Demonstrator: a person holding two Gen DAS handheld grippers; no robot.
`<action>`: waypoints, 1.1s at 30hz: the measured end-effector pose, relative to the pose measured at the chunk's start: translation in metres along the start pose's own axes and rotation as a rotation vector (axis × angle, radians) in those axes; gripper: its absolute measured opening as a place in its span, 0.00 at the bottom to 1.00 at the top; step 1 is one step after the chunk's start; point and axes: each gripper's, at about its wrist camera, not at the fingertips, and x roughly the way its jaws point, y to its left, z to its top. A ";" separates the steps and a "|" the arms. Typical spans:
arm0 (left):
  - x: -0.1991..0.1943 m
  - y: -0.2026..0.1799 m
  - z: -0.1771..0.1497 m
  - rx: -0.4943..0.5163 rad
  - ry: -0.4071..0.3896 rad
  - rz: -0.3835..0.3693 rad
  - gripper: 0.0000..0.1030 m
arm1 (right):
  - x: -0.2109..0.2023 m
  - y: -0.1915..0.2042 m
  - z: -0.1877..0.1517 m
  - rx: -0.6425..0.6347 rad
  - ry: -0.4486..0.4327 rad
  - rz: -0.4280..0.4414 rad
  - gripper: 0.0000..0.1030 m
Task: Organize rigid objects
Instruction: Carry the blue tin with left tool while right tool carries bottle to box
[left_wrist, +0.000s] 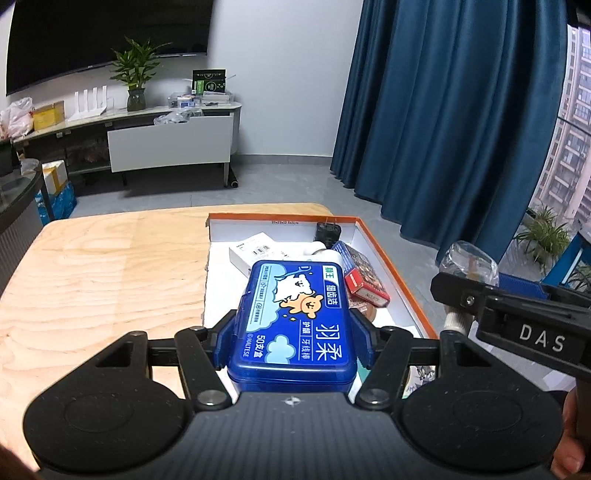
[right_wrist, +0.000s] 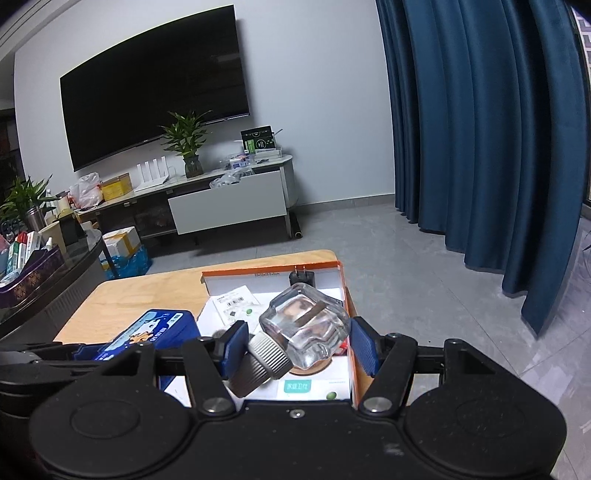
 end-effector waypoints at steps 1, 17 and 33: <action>0.000 0.000 -0.001 0.005 0.001 0.002 0.61 | 0.000 0.000 -0.001 -0.001 0.000 0.000 0.71; -0.014 -0.015 -0.010 0.026 -0.009 0.013 0.61 | -0.006 0.003 0.000 -0.034 -0.005 0.027 0.71; -0.009 -0.010 -0.011 0.003 0.003 0.024 0.61 | 0.005 0.007 -0.001 -0.056 0.032 0.032 0.71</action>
